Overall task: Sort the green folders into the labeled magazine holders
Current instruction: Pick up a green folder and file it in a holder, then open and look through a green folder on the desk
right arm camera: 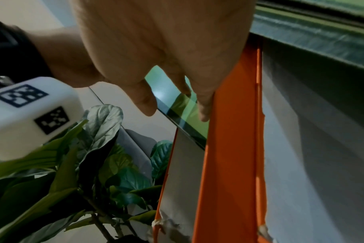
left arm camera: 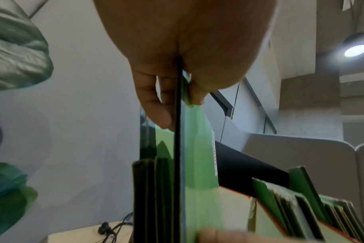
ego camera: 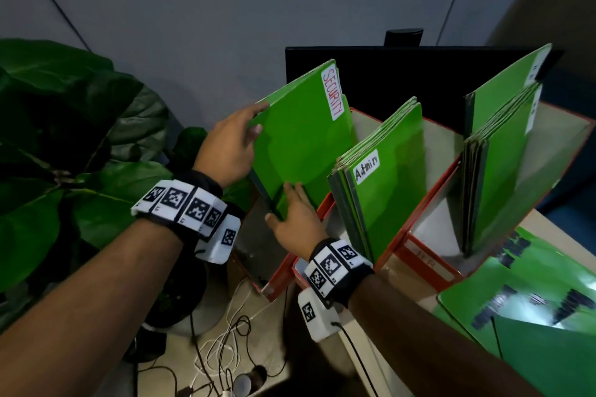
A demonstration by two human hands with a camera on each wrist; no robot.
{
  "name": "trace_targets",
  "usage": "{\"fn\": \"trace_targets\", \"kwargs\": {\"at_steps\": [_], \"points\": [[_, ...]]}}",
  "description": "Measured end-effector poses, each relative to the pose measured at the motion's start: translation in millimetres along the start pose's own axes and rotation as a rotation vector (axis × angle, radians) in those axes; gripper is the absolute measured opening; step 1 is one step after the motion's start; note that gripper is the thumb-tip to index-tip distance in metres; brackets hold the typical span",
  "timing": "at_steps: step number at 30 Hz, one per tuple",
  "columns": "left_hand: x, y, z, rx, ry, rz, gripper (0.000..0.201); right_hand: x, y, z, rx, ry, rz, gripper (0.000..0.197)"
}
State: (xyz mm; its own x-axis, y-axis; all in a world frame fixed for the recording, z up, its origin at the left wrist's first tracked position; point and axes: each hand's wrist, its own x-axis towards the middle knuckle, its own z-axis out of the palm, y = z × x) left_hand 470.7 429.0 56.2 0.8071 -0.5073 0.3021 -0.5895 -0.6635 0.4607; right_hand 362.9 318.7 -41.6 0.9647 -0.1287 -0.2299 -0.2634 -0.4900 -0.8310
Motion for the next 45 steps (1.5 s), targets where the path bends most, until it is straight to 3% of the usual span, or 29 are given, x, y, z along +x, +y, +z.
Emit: {"fn": "trace_targets", "kwargs": {"at_steps": [4,9,16,20,26,30,34,37,39,42,45], "points": [[-0.3,-2.5,24.2,0.035,-0.082,-0.045,0.048,-2.7,-3.1,1.0,0.011,-0.001,-0.038,0.078],[-1.3,-3.0,48.6,0.048,-0.13,-0.096,0.068,0.5,-7.4,2.7,-0.045,-0.125,0.019,0.082],[-3.1,-4.2,65.0,0.089,-0.018,-0.105,0.055,13.0,-8.0,13.2,-0.035,-0.027,-0.028,0.082],[-2.8,-6.3,68.8,0.215,-0.058,-0.069,0.052,18.0,-5.8,16.1,-0.093,-0.055,0.011,0.084],[6.7,-2.7,62.4,0.496,-0.143,0.015,0.063,20.5,-7.8,-5.0,-0.204,-0.117,-0.023,0.059],[14.7,7.6,61.8,0.432,-0.193,-0.013,0.061,5.8,-5.8,-25.3,-0.212,0.0,-0.227,0.029],[17.0,39.3,60.3,0.236,-0.028,0.029,0.051,-27.9,3.7,-61.7,-0.022,0.066,-0.324,0.027],[18.6,72.6,62.0,0.106,0.097,0.155,0.04,-58.3,25.4,-96.7,0.207,0.105,-0.29,0.027],[16.5,98.0,70.9,0.02,0.133,0.23,0.034,-78.8,49.1,-119.6,0.27,0.222,-0.238,0.027],[1.4,142.4,99.2,-0.105,0.067,0.317,0.029,-117.0,96.4,-155.6,0.294,0.424,-0.133,0.028],[-21.1,179.9,135.6,-0.148,-0.055,0.406,0.028,-157.8,146.0,-186.1,0.151,0.576,0.007,0.024]]}}
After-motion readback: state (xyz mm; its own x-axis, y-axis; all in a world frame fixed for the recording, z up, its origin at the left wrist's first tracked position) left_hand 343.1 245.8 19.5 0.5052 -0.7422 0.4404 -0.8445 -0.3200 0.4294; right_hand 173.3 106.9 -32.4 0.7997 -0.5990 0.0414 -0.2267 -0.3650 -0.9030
